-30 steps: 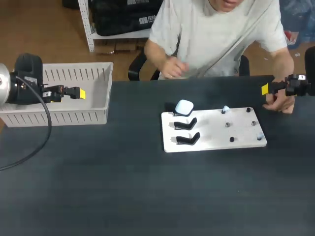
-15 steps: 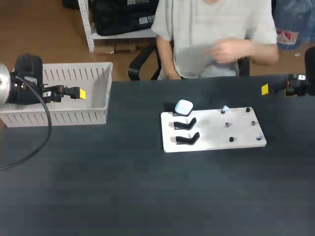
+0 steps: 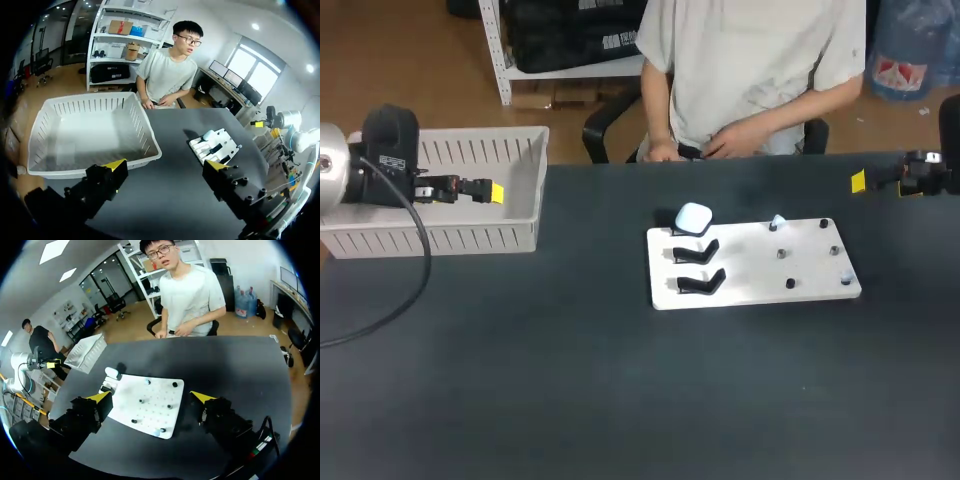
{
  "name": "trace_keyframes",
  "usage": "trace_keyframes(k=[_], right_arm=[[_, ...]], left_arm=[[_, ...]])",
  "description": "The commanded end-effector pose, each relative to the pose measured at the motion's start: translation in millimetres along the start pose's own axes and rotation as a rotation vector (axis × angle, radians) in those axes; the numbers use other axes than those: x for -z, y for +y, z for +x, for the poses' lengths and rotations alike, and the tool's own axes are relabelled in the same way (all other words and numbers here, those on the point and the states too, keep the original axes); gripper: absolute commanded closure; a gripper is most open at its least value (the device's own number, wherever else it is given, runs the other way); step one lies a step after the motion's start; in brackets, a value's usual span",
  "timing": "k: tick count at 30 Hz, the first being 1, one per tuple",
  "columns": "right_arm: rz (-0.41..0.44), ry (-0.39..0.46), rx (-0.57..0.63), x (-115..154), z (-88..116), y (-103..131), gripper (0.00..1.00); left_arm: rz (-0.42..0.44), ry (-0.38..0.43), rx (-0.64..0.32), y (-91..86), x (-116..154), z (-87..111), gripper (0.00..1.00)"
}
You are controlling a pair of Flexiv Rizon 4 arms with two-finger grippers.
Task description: Pick up each earbud case from the left stands, insert the matching earbuds, close the lid, and place the case in the box.
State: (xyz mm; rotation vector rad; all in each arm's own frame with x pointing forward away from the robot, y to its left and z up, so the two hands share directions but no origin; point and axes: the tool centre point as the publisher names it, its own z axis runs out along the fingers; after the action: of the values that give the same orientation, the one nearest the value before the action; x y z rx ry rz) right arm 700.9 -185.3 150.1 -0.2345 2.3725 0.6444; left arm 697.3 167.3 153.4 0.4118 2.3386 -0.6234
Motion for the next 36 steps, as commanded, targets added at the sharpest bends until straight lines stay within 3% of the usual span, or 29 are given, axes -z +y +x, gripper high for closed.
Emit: trace_keyframes(k=[1, 6, 17, 26, 36], right_arm=[[-0.001, 0.000, 0.001, 0.2, 0.2, -0.5, 0.00], [-0.001, 0.000, 0.001, 0.2, 0.2, -0.5, 0.00], [-0.001, 0.000, 0.001, 0.2, 0.2, -0.5, 0.00], [-0.001, 0.000, 0.001, 0.2, 0.2, -0.5, 0.00], [-0.001, 0.000, 0.001, 0.2, 0.2, -0.5, 0.00]], left_arm=[[0.057, 0.001, -0.047, -3.7, -6.5, -4.6, 0.00], [0.113, 0.010, -0.103, -17.2, -14.9, -7.2, 0.00], [0.317, 0.045, -0.423, -52.3, -41.3, -19.6, 0.00], [0.454, 0.080, -0.666, -80.0, -80.9, -24.6, 0.00], [0.593, 0.098, -0.753, -99.9, -127.9, -28.3, 0.00]])
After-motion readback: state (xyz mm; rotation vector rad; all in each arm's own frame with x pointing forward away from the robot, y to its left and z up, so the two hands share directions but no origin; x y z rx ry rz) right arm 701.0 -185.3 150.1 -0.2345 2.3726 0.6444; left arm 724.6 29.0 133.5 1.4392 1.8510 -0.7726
